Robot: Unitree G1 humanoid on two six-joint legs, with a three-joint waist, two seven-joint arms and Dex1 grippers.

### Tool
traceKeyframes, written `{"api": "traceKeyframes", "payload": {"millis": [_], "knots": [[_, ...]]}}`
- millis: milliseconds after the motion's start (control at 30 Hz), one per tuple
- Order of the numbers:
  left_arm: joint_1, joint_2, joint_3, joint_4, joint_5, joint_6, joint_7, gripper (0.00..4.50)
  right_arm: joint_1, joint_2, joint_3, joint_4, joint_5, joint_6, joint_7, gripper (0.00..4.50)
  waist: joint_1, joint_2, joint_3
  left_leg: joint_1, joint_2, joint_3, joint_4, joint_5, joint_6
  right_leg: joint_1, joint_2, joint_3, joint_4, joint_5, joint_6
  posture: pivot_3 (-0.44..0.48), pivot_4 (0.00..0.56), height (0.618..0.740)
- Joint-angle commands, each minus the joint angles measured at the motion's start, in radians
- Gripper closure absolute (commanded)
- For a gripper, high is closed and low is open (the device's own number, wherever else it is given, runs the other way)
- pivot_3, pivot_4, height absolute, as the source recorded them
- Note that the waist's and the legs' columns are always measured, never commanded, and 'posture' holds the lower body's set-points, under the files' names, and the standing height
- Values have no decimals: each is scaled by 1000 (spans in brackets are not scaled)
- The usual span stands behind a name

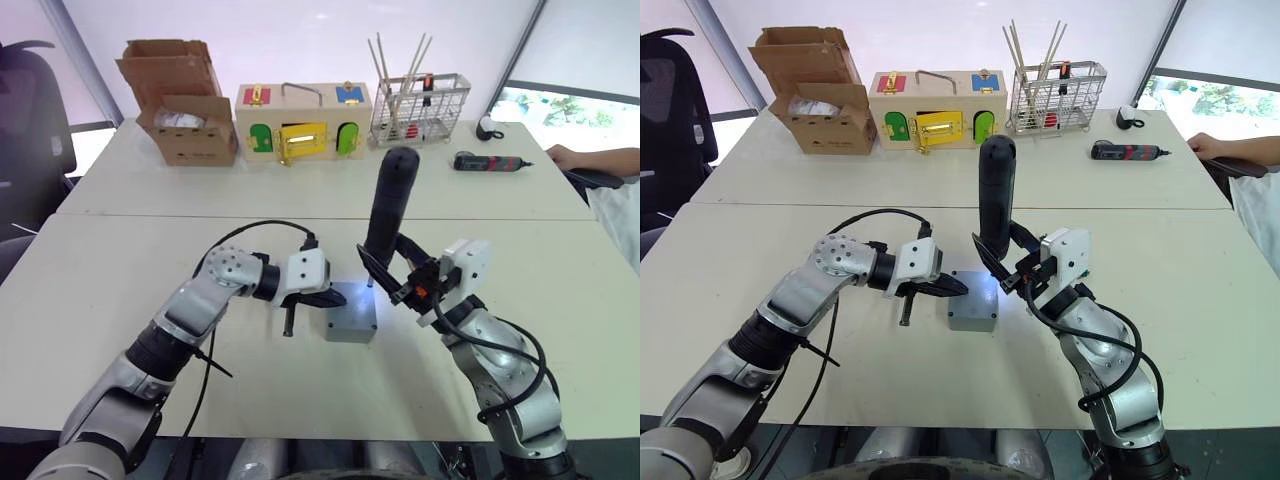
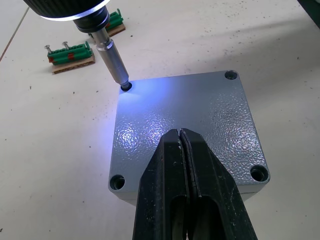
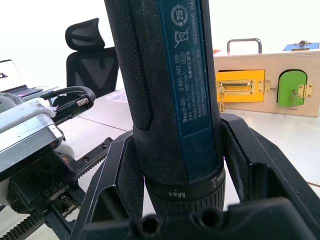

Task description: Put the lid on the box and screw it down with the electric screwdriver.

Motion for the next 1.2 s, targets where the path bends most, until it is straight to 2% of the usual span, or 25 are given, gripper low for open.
{"api": "traceKeyframes", "payload": {"millis": [33,367,500,600,733,833,967,1067,1133,1200], "knots": [[19,8,-32,28,33,21,-4,4500,39,-16,24,127,-48,59,-8,2561,3,0,0,0,0,0,0,0,0,0,0,0,0,0,-1,0,150,740],[29,0,-30,9,16,43,-14,4500,16,-4,9,106,-31,66,-19,2561,16,2,3,-3,0,0,-1,-1,1,-1,-1,0,-3,-1,-1,0,150,740],[39,-5,-13,15,11,39,0,4500,-26,-16,-20,41,-9,70,-14,2561,15,5,6,-3,0,0,-1,-1,1,-1,-1,0,-3,-1,-2,0,150,740],[53,10,11,7,-19,56,-17,4500,-76,-40,-69,-40,49,121,-10,2561,16,9,11,-5,0,0,-1,-1,1,-3,-1,0,-3,-1,-2,0,150,740],[58,20,48,-2,-72,84,-34,4500,-164,-96,-155,-134,157,238,-13,2561,15,11,17,-22,0,0,1,1,0,-17,-1,-1,-1,3,0,0,150,740],[38,-1,99,23,-123,108,-24,4500,-286,-122,-238,-156,270,330,-45,2561,15,14,28,-25,0,0,2,1,-1,-19,-1,-2,0,3,1,0,150,740],[-1,-39,191,67,-223,172,-13,4500,-398,-131,-320,-121,401,434,-81,2561,13,13,33,-33,0,0,4,2,-2,-28,0,-2,3,4,0,0,150,740],[-32,-39,280,69,-313,235,-17,4500,-530,-146,-452,-22,604,570,-175,2561,10,11,41,-39,0,1,4,6,-8,-39,0,-2,13,4,1,0,150,740],[-55,-35,310,96,-323,243,-7,4500,-610,-233,-508,74,652,735,-242,2561,5,13,43,-48,0,0,6,9,-14,-48,1,-2,17,4,0,0,150,740],[-83,-39,315,155,-291,217,20,4500,-671,-329,-501,180,640,839,-240,2561,11,12,44,-53,0,0,9,12,-14,-53,0,-2,20,4,0,0,150,740]]}}
